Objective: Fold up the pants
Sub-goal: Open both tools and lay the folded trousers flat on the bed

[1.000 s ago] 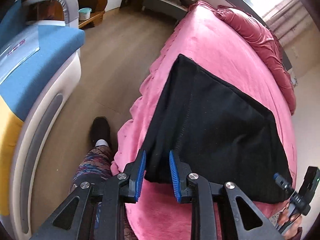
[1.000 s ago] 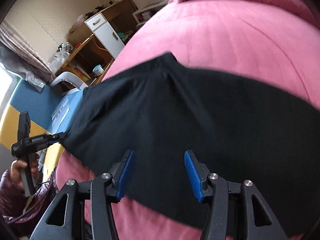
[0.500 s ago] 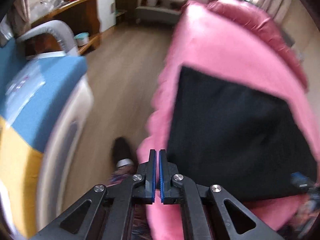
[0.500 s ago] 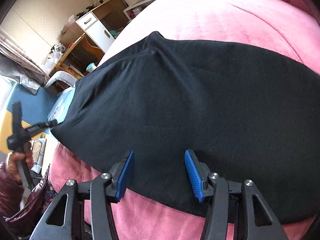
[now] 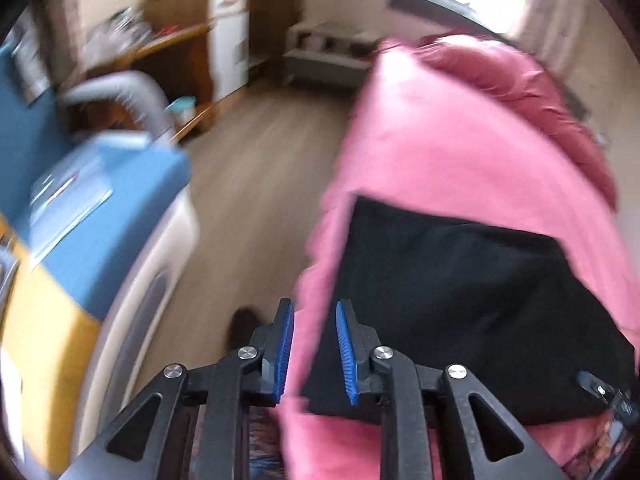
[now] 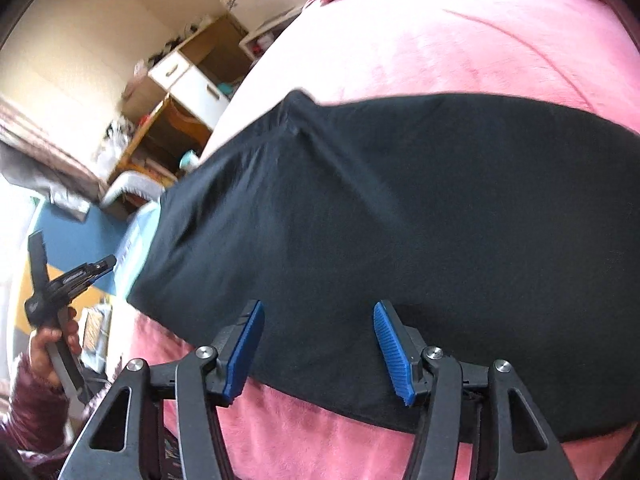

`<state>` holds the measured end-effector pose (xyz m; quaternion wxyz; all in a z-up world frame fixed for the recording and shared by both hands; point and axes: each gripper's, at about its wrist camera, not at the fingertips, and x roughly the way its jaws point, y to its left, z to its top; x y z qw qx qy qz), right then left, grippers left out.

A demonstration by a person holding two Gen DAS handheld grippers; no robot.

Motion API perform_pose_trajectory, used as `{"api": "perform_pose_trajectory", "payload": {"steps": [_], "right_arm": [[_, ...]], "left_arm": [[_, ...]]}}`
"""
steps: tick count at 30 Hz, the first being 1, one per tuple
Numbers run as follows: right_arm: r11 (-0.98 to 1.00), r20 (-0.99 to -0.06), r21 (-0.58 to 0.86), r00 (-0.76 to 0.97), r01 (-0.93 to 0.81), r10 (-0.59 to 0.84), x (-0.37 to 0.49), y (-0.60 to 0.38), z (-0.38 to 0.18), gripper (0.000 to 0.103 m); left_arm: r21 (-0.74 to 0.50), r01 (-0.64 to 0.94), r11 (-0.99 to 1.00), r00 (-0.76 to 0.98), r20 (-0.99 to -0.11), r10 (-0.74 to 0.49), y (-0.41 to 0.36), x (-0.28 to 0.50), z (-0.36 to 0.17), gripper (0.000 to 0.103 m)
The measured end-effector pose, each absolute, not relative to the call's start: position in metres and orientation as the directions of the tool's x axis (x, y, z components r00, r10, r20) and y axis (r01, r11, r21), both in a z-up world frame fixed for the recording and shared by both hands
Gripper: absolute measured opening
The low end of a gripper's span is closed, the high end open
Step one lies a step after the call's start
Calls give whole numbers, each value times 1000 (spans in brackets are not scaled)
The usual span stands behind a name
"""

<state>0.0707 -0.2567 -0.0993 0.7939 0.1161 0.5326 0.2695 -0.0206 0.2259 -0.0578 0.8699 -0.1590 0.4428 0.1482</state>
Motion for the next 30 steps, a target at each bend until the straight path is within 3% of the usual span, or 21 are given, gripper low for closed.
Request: {"api": "perform_pose_trajectory", "payload": {"steps": [4,12,19,25,30], "right_arm": [[835,-766,498,335,-234,550,70,-294,-88,58],[819,-730,560,542,124,417,38,-465,-73,58],[564,-686,662,703,494,188,-20,-635,-101,52],[404,-616,749,777,526,131,-20,-697,-118,52],[369,-624,748,774,552,108,0,-714,-129,49]], "left_arm": [[-196,-191,962,593,-804,-46,158,-3,-61,25],[-192,42,980,496,-848,-187,60,21,-93,25],[-173,49,984,429,-886,-177,43,39,-110,25],[-195,17,981,436,-881,-183,50,44,-105,26],[-199,17,980,438,-880,-186,41,46,-101,26]]}}
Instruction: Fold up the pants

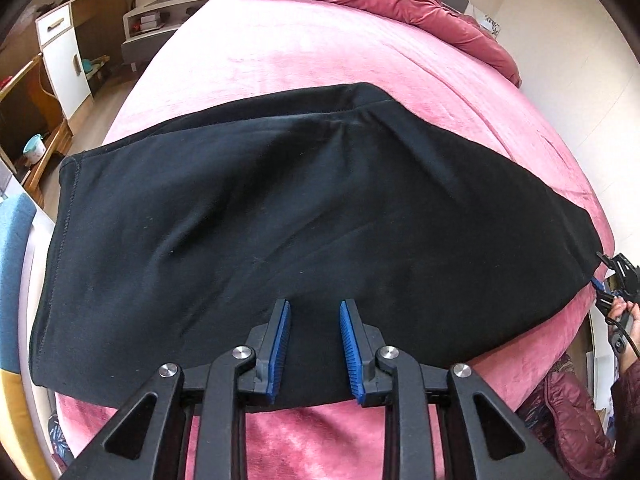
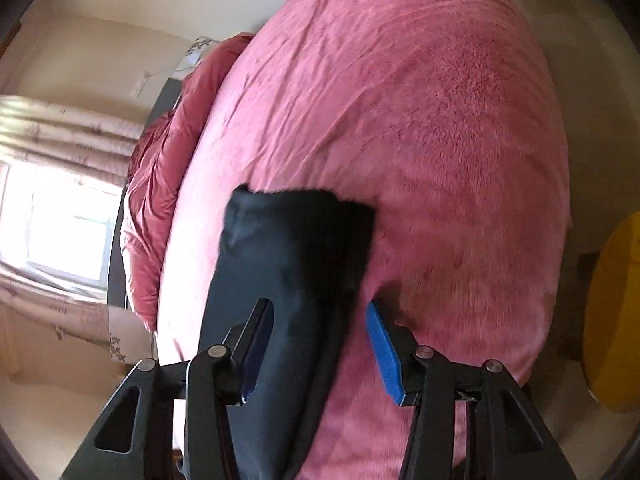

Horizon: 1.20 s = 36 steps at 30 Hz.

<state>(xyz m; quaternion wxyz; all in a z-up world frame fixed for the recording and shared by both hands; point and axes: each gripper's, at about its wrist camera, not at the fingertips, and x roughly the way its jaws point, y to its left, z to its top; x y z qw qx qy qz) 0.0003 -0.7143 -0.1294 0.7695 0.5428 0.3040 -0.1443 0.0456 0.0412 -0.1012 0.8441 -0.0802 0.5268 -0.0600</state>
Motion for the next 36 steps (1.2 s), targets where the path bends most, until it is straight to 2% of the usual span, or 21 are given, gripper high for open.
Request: {"api": "perform_pose_trajectory", "payload": {"steps": [3,8,9,15,20,23,30,36], "right_arm": [[367,-626,743,775,559,87,13,-718,-130,45],[440,-661,694,747,570,76,25,-723,-118,20],[470,-657,687,750,555,74,26,-721,-110,19],[658,-563,674,810,336,163,34,-677,-38,18],[794,-542,598,786,111,298,50,-596,11,18],[822,-549,569,744,0,380,58,-543,19,18],[807,-608,558,568,-191,555,59,-413,-9,18],[816,-716,506,392,-278,578,68,-321,-59,18]], "left_arm": [[-208,25,978,434,-879,-198,36,48,-100,27],[-209,48,977,432,-878,-209,25,53,-98,27],[-217,53,975,434,-874,-218,27,51,-97,27],[-290,77,954,433,-852,-294,24,57,-93,27],[-334,95,938,441,-831,-340,19,62,-89,27],[-369,102,924,436,-818,-375,17,60,-86,27],[-451,101,887,425,-786,-449,24,59,-83,28],[-553,80,829,409,-740,-533,29,67,-87,29]]}}
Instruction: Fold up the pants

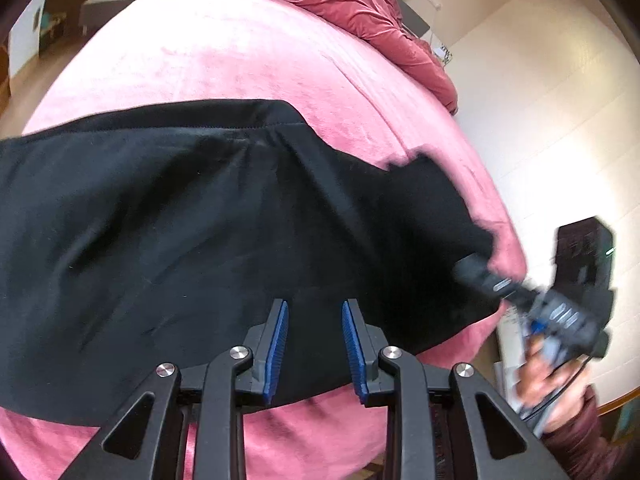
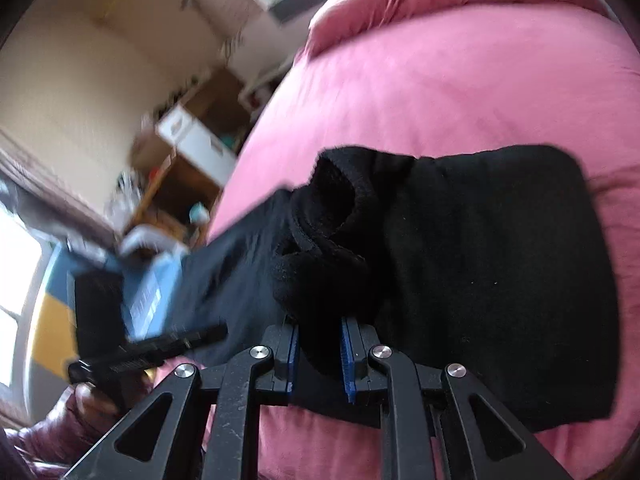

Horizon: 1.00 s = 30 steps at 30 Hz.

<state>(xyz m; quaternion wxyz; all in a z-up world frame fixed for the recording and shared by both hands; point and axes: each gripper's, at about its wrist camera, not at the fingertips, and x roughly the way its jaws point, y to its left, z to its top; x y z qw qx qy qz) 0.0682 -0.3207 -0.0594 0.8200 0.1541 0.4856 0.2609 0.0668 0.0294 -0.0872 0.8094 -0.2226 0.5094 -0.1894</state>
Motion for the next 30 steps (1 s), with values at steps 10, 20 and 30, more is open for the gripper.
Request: {"api": "perform_pose_trajectory", "payload": {"steps": [10,20,30], "right_arm": [[873,-833,309,335,-376,439,57,-269,-104,22],[773,-747,430,296,-467,595,19,-292,-75,56],[909,-788,411,477,-66,390,-21,-428,-75,56]], "left_arm": [[-693,45,720,343,-666,-663,13,100,-96,37],[-761,-31,649,245,-635,-733,-19,134,-108,71],[-715,-83,694,172,-697,-696,-50,148,-120,73]]}}
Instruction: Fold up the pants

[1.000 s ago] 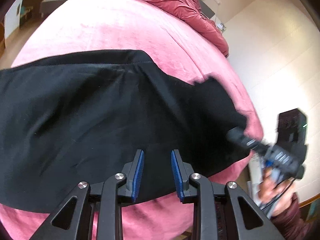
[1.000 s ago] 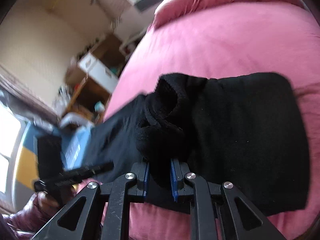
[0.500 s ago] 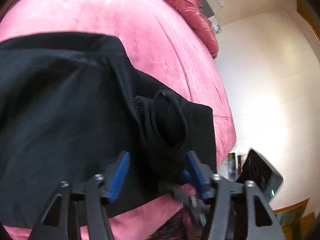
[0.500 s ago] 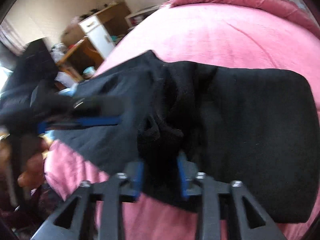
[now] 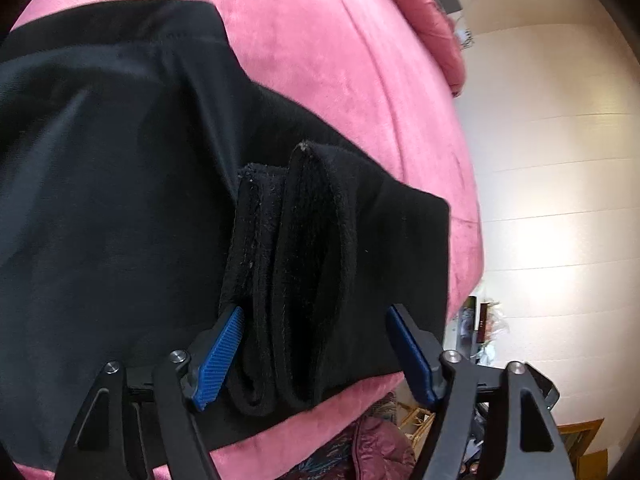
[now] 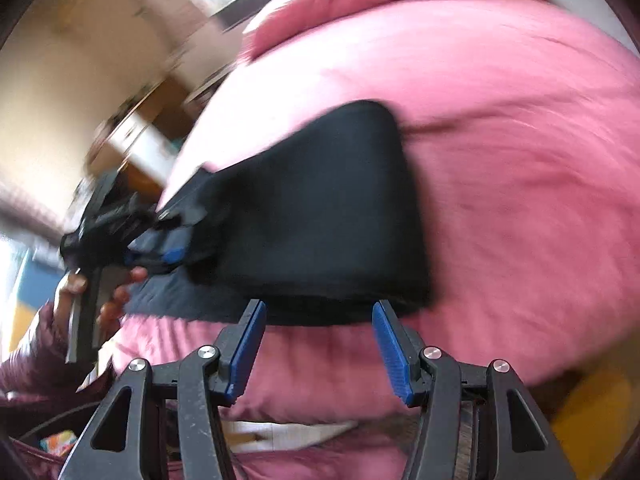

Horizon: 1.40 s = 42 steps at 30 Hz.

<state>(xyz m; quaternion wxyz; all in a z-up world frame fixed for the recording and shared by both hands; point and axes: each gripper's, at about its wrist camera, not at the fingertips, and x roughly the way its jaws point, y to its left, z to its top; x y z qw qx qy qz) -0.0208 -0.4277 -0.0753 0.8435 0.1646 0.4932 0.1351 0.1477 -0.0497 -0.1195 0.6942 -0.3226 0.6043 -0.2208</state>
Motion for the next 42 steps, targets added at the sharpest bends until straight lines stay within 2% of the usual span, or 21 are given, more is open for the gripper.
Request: {"api": "perform_pose_trajectory", "payload": {"steps": [1,2,3,4,7,12,19,23,25,27,31,36,40,42], "right_arm": [[915,-794,402,484,-34,367,-23,-440,-75,56],[920,-804,393,487,6,340,-27,-452,-76,56],[923,-816,382,484,42,315,-30,-463,-79,56],[929,-830,364,477,68,290,-31,-473,-80,57],[943,-860,322,443,88,252,-29,-466,-95,60],[957,-872,289,424,40,245,-19,-449,-99,76],[963,-862,263,461,55,209,0,-434,-105,77],[964,-868,263,448,44,216,1,-424,-104,78],[964,-870,266,428,-9,244,-5,-413,-98,82],[974,-874,225,439,-14,208,-9,-408,-94,87],[971,-872,228,459,69,172,-1,-418,-100,87],[933,-840,330,494,141,223,5,-432,-99,87],[939,-833,325,504,113,228,1,-423,-92,87],[944,-833,291,527,157,170,-2,-425,-91,86]], "left_arm": [[-704,-88,705,165,-708,-686,-55,151,-122,68],[-690,-90,718,163,-721,-673,-57,153,-123,50],[-680,-81,729,160,-731,-663,-59,154,-123,40],[-663,-52,747,155,-744,-650,-63,156,-121,25],[-688,-30,726,185,-717,-672,-60,155,-111,16],[-765,41,642,262,-612,-746,-54,152,-72,16],[-810,133,571,298,-517,-802,-56,148,-32,14],[-808,131,575,296,-522,-800,-55,155,-27,14],[-803,134,581,296,-527,-797,-52,159,-26,14],[-811,153,565,294,-508,-809,-64,161,-20,13],[-815,211,539,288,-475,-831,-73,159,-5,12],[-818,238,524,286,-457,-842,-82,164,3,12],[-819,248,517,283,-449,-847,-84,170,10,12],[-819,252,516,283,-447,-849,-88,169,12,11]]}}
